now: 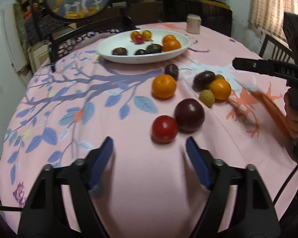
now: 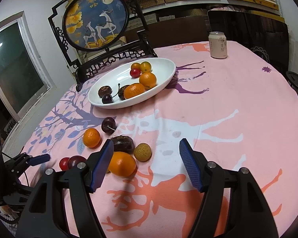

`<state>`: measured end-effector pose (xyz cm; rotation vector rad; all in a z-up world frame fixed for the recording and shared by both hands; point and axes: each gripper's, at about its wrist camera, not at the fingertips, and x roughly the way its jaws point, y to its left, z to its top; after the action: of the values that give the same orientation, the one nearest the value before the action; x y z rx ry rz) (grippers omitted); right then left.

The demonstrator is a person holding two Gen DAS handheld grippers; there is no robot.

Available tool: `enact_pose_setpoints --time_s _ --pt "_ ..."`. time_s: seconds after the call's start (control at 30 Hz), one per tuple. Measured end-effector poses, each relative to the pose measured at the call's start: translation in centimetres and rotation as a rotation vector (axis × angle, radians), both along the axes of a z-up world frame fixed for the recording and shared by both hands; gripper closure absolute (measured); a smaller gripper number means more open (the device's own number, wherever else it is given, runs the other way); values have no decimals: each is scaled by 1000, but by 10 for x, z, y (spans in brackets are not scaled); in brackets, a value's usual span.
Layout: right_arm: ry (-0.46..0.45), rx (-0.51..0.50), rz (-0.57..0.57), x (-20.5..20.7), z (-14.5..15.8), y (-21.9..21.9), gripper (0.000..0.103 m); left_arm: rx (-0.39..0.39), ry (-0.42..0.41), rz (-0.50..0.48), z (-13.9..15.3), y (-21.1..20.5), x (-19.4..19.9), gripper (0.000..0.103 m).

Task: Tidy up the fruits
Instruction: 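Grasp a red tomato with the left tool while the right tool grasps an orange, carry both to plate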

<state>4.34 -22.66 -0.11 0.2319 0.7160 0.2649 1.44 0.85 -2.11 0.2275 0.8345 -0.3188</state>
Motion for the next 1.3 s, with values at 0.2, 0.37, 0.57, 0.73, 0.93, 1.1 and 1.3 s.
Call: enact_pose_setpoints --time_s 0.2,0.37,0.57,0.73,0.93,1.1,1.3 --pt "-1 5 2 0 0 0 34 -5 65 -42 -7 -9 18 62" --pt "4 12 16 0 0 1 34 -13 52 -46 -4 -14 22 67" --pt "31 24 43 1 -2 3 34 -77 41 -23 0 -7 22 73" --pt "74 3 84 2 -10 12 34 -181 43 96 3 25 27 73" --pt "106 -47 132 4 -19 30 36 -219 51 115 3 34 30 73" --pt "143 -14 171 10 -25 37 51 -229 67 103 1 32 31 73" --pt "153 28 187 17 -28 41 63 -243 122 78 -6 28 37 73"
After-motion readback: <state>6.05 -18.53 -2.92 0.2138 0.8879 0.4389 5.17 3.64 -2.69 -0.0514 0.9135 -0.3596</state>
